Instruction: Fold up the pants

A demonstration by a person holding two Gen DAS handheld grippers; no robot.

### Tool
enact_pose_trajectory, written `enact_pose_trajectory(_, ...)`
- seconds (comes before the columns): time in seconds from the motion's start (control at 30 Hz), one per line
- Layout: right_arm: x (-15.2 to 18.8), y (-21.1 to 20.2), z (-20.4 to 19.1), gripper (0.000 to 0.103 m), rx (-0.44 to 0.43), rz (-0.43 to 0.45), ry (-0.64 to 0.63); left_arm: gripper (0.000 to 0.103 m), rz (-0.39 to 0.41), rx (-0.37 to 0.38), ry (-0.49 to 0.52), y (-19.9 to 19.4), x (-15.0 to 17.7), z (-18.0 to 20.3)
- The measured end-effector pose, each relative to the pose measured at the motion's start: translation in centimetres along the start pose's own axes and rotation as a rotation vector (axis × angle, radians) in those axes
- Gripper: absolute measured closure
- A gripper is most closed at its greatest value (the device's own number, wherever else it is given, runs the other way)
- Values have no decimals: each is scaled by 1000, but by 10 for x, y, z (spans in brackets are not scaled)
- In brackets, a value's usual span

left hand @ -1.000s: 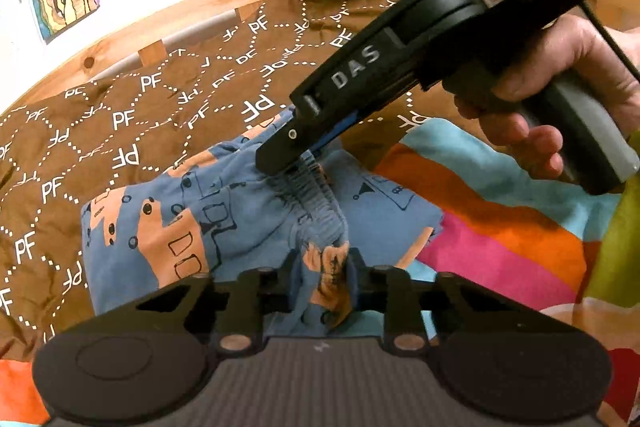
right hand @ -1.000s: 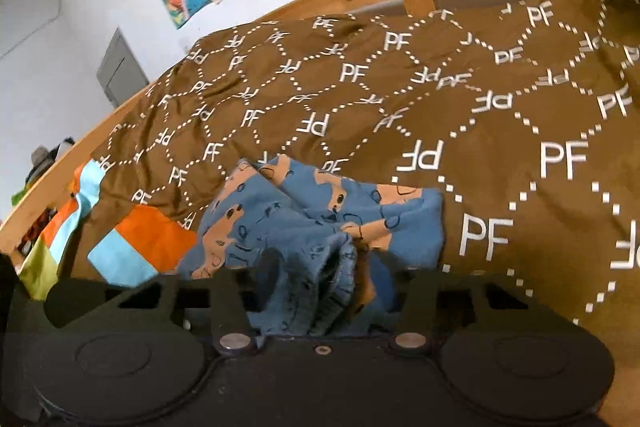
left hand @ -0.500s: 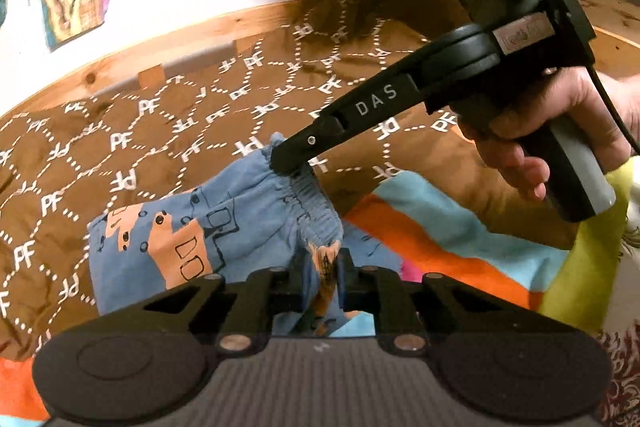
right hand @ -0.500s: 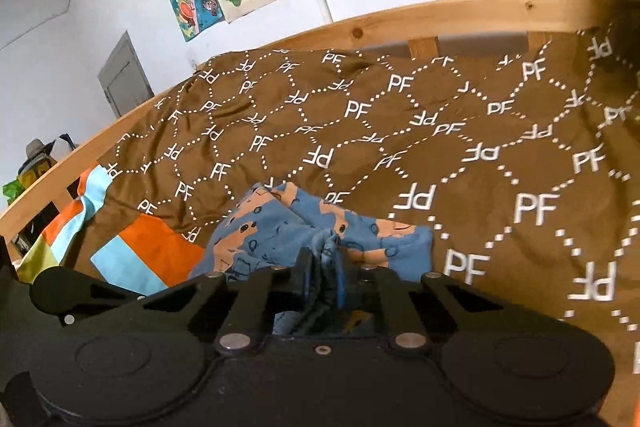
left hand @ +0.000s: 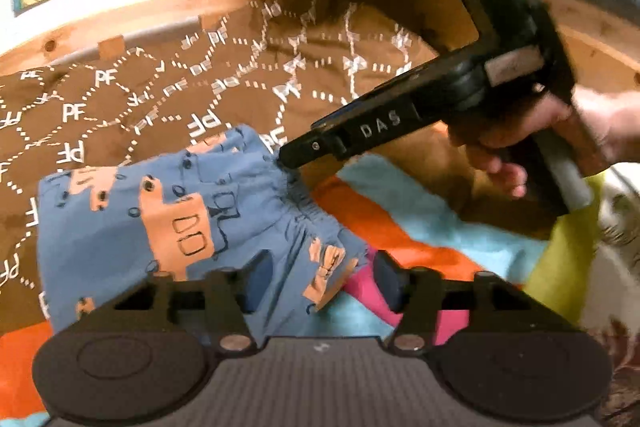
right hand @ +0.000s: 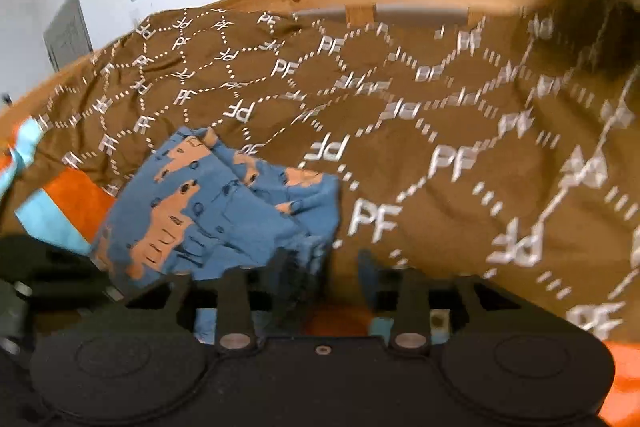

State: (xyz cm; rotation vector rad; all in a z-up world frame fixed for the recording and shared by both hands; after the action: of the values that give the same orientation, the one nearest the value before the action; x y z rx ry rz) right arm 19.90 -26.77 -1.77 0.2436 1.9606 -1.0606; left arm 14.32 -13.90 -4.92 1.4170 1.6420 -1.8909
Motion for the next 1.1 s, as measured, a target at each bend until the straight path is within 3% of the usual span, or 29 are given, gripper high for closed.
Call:
enact_pose_trajectory(0.03, -3, -3, -4, 43, 28, 6, -41, 41, 4, 1, -11, -6, 0, -3)
enact_pose_trajectory(0.07, -6, -6, -9, 26, 57, 13, -82, 41, 4, -4, -28, -13, 1, -8)
enact_pose_trajectory(0.1, -8, -8, -13, 17, 76, 20, -114, 41, 5, -16, -48, -18, 3, -13)
enact_pose_trajectory(0.27, -11, -7, -37, 13, 97, 10, -247, 31, 23, -162, -205, -37, 13, -61)
enact_pose_trajectory(0.33, -2, 0, -46, 13, 97, -48, -293, 31, -42, -213, -223, -29, 22, -76)
enact_pose_trajectory(0.4, 12, 9, -52, 13, 118, -121, -344, 42, -127, -254, -188, -13, 38, -84)
enact_pose_trajectory(0.43, 18, 13, -52, 12, 146, -148, -367, 51, -142, -264, -171, -10, 45, -86)
enact_pose_trajectory(0.5, 29, 18, -49, 7, 169, -179, -380, 51, -128, -264, -140, -12, 50, -87)
enact_pose_trajectory(0.6, 22, 13, -48, 7, 161, -171, -363, 39, -110, -241, -111, -21, 45, -86)
enact_pose_trajectory(0.77, -18, 4, -60, 2, 149, -73, -413, 29, 34, -220, -135, -30, 11, -101)
enact_pose_trajectory(0.83, -33, 20, -59, 2, 158, -54, -406, 30, 38, -227, -132, -16, -10, -113)
enact_pose_trajectory(0.93, -43, 53, -56, 2, 119, -95, -404, 31, 36, -258, -98, 11, -29, -129)
enact_pose_trajectory(1.0, -40, 73, -49, 3, 131, -134, -464, 32, 11, -315, -52, 32, -31, -139)
enact_pose_trajectory(1.1, -34, 89, -35, 1, 151, -148, -476, 31, -43, -340, -49, 59, -24, -153)
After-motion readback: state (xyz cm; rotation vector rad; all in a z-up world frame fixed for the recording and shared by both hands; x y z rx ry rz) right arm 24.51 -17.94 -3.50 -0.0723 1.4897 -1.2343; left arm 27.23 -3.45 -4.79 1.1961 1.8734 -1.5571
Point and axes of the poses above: each gripper's, at about its wrist camera, not at the fingertips, and y roughly the way its jaws point, z to its right, x to its underside, the point moved 6 cm from there along y, roughly the way its jaws point, and after that the axes turned 13 degrees about -x, right-handed, at the moved point
